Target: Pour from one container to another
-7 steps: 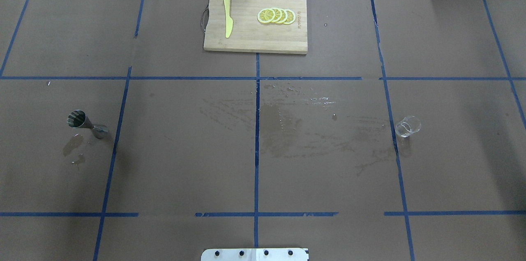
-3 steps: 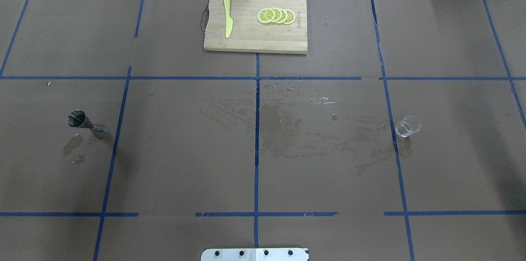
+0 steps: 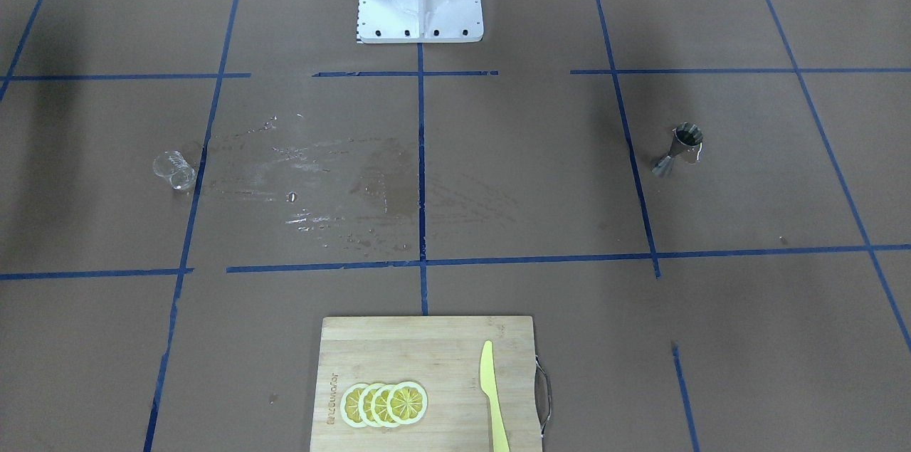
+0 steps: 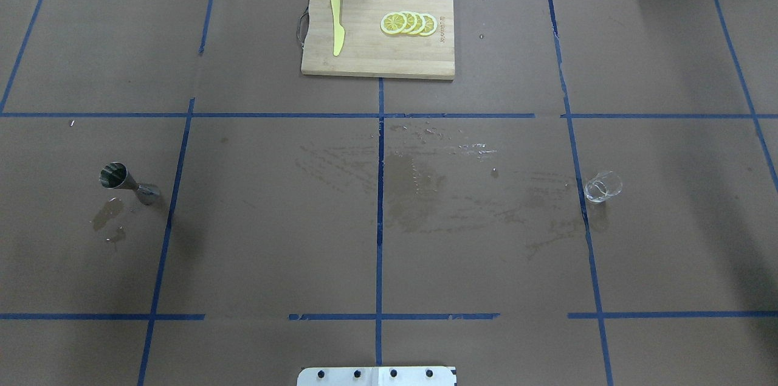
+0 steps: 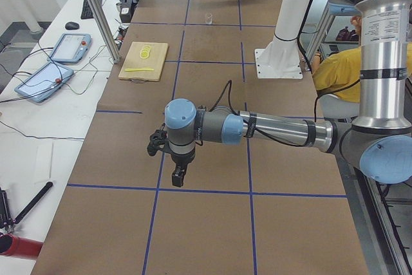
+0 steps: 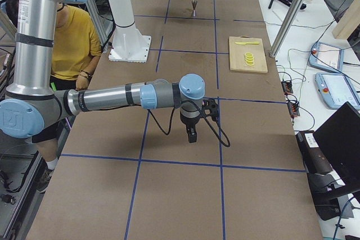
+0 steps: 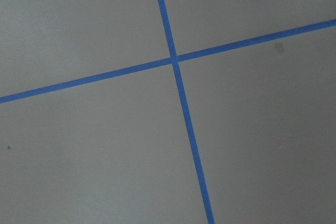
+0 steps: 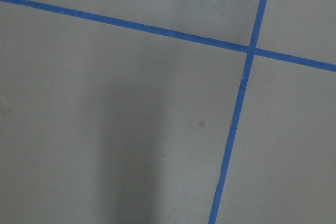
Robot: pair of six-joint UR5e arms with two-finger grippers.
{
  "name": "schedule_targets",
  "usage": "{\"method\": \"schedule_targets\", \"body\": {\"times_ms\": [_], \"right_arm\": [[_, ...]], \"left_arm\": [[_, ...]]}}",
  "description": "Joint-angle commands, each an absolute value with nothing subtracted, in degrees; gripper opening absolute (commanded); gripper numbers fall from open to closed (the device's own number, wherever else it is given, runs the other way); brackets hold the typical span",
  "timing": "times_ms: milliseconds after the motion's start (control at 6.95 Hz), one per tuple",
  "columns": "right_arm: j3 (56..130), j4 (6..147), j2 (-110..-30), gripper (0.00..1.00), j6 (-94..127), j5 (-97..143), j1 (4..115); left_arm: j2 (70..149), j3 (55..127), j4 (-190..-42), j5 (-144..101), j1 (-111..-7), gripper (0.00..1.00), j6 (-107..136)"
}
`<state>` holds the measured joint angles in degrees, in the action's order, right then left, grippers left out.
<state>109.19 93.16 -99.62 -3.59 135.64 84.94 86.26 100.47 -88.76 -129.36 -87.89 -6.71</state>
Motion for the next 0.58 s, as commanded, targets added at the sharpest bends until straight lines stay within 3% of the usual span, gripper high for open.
{"method": "schedule_targets", "body": {"times_ms": [0, 432], "right_arm": [[108.3, 93.1, -99.1, 1.00, -3.1, 135.6, 86.0], [107.5, 93.3, -98.5, 1.00, -2.9, 135.7, 86.0]], "left_arm": [[87.9, 98.5, -88.8, -129.3, -87.9, 1.00, -6.7], [87.9, 99.3, -89.5, -129.7, -87.9, 1.00, -6.3]]}}
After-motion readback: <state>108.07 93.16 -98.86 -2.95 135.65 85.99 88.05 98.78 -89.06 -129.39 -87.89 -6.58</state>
